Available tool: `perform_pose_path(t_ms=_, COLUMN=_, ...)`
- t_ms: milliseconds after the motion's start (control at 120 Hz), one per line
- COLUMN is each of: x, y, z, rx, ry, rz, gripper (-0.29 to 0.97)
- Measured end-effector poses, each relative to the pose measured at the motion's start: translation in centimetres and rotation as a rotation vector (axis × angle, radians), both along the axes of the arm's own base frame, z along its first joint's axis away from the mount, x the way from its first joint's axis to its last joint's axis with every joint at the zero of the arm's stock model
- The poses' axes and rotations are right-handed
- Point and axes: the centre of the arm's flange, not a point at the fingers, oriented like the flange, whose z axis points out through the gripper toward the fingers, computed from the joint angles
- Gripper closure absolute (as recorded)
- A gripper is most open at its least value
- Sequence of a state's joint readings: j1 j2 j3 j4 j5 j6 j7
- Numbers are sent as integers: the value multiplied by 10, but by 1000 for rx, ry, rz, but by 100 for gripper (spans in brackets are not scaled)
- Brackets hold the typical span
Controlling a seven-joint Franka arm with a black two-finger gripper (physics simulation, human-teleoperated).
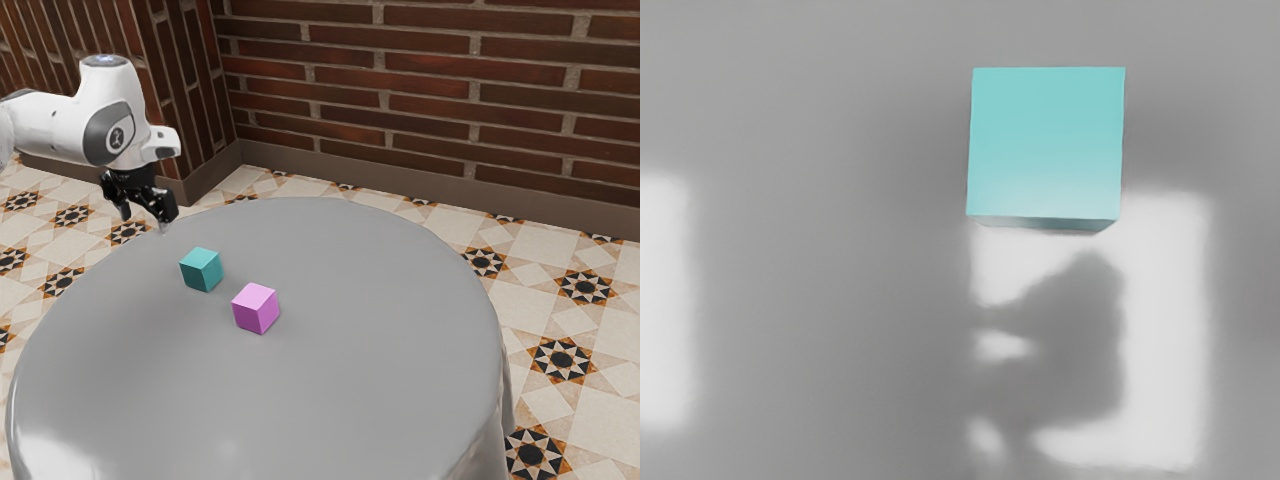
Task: Pick up the blue block with one arm, and put the blue block on the pink block with one arm
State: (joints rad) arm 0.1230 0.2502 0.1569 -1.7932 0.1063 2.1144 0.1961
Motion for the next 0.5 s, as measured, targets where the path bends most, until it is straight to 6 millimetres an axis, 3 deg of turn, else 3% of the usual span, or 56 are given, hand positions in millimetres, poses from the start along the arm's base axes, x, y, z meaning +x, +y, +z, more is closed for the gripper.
perform_pose_path(t_ms=208, x=15, y=-17, z=-39, rx=-34, ry=22, rz=-67, gripper=0)
perform_pose_path(t_ms=500, x=28, y=-25, z=-65, rx=-53, ry=35, rz=-120, gripper=0)
